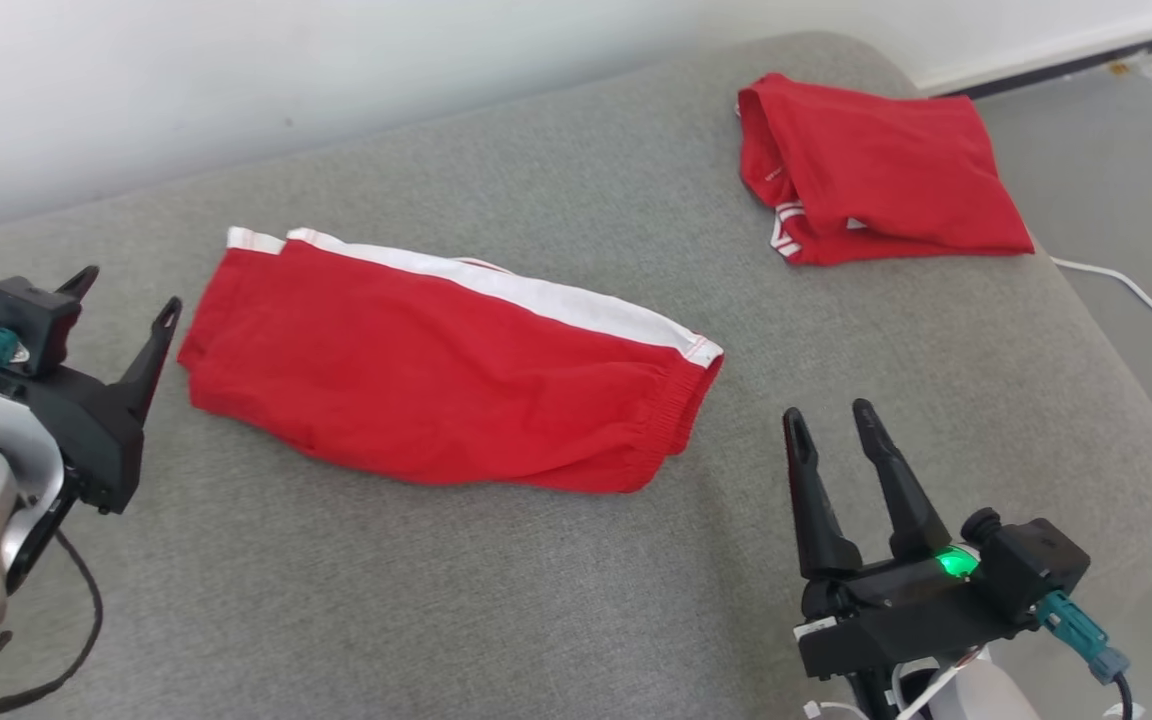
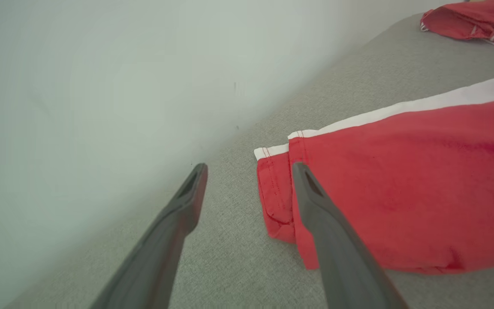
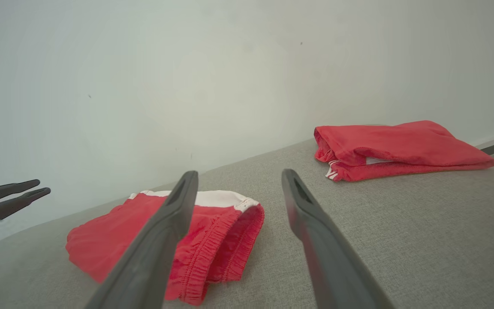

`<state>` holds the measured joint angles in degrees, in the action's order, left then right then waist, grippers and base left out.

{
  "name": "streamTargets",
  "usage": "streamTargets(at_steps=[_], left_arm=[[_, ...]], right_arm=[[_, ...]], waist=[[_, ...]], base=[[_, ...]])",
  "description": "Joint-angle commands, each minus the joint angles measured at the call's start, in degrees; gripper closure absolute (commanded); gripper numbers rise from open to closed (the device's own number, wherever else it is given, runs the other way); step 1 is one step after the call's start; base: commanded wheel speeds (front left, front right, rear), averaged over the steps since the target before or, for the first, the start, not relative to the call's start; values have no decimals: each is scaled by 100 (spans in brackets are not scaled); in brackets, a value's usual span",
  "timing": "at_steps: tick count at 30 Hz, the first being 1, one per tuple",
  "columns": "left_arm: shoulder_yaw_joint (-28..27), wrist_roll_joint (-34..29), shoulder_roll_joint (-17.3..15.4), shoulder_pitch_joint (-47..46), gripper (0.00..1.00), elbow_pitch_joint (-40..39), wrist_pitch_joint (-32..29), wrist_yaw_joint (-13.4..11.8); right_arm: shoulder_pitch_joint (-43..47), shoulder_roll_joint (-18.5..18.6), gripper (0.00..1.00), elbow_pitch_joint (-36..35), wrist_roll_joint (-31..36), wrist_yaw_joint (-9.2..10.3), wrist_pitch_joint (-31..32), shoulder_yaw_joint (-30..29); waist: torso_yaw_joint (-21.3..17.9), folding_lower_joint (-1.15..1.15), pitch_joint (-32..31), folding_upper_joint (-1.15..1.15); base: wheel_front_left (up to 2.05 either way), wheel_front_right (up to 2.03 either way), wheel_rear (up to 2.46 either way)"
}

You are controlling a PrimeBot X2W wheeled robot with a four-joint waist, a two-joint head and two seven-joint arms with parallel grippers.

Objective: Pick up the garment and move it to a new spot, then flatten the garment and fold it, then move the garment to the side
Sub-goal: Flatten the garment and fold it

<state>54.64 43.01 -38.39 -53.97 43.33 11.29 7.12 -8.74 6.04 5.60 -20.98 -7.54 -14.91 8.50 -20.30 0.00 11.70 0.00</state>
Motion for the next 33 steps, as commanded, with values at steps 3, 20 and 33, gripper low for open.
streamTargets(at_steps=[3, 20, 33], left_arm=[[42, 251, -42, -120, 0, 158, -295, 30], [665, 1249, -326, -333, 0, 125, -1723, 29], [812, 1635, -150, -388, 100, 130, -1792, 28]], right_arm=[[-121, -110, 0, -59, 51, 15, -30, 80], [-277, -305, 0, -96, 145, 15, -32, 83], [-295, -321, 0, -118, 281, 16, -31, 49]], waist=[[-250, 0, 299, 0], [-582, 0, 737, 0], [-362, 0, 553, 0]], base=[[0, 0, 0], [0, 0, 0], [0, 0, 0]])
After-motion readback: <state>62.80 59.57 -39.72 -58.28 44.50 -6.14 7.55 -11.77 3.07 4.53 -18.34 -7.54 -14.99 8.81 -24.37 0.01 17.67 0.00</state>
